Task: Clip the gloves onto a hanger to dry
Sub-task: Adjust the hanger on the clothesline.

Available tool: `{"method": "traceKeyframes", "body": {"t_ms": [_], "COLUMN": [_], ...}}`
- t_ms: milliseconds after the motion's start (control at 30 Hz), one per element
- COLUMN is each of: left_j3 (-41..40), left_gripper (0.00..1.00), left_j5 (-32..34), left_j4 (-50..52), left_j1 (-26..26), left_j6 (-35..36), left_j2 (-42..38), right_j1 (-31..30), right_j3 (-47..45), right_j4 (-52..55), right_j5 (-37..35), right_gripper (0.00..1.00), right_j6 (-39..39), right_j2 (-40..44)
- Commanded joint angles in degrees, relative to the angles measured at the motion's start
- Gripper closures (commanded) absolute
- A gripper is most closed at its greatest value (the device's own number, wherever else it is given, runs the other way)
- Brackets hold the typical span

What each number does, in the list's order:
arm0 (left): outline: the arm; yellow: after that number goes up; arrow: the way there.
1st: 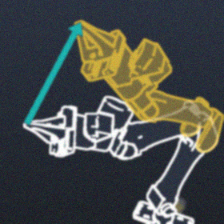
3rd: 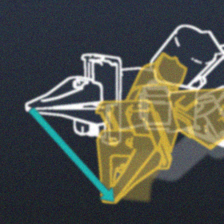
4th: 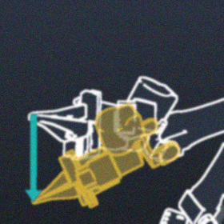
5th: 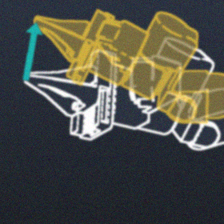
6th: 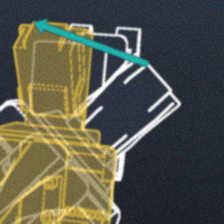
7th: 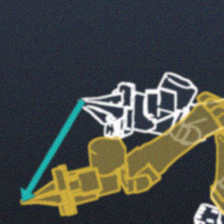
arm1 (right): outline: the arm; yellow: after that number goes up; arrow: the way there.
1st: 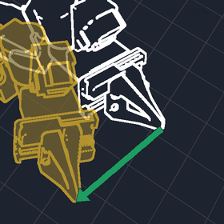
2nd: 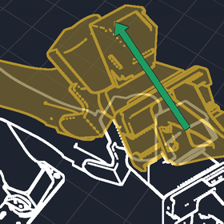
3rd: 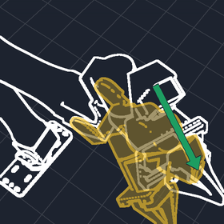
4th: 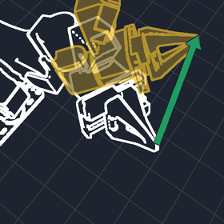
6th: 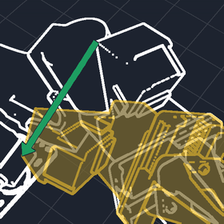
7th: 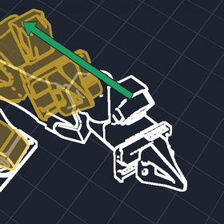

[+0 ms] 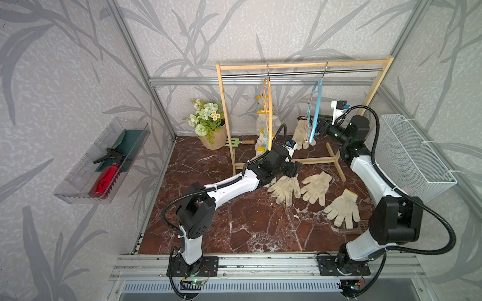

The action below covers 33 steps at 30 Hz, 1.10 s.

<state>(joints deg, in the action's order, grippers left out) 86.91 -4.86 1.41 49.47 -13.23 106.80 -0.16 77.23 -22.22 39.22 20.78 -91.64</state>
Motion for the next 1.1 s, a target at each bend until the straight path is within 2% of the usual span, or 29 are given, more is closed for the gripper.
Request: {"method": "traceKeyframes", "body": {"t_ms": [0,133,300,500,700,867,1000,1067], "left_j3": [3.0,2.86,0.91,-1.8,-3.52,0.5,4.63,8.07], "left_gripper": [0.32,0.32,0.32,0.35,0.39,0.42,0.44,0.41], "left_j5": [1.85,4.85,5.05,7.73,12.82,20.87,24.27,25.53], "left_j4": [0.6,1.84,2.19,4.46,10.89,18.93,19.41,20.59], "left_j1": [2.38,4.6,6.65,8.22,8.59,8.53,8.12,7.54], "left_j6": [2.03,2.83,2.69,1.64,0.12,0.83,1.11,0.77], "left_j2": [-2.77,-4.58,-7.57,-13.85,-22.35,-25.88,-26.64,-25.4], "right_j1": [-0.28,-0.28,-0.28,-0.28,-0.28,-0.49,-0.87,-1.04], "right_j3": [-0.31,-0.04,0.05,-0.6,-1.42,-1.97,-2.0,-2.08], "right_j4": [-0.09,-0.44,-0.3,-0.67,-1.73,-2.0,-1.78,-1.59], "right_j5": [-0.29,-0.24,-0.24,-0.71,-1.07,-1.6,-1.76,-1.95], "right_gripper": [0.5,0.5,0.5,0.49,0.49,0.49,0.49,0.49], "right_j6": [-1.02,-0.33,-0.46,-0.29,0.42,0.43,-0.02,-0.25], "right_j2": [2.14,1.81,1.98,2.51,3.01,3.73,4.18,4.44]}}
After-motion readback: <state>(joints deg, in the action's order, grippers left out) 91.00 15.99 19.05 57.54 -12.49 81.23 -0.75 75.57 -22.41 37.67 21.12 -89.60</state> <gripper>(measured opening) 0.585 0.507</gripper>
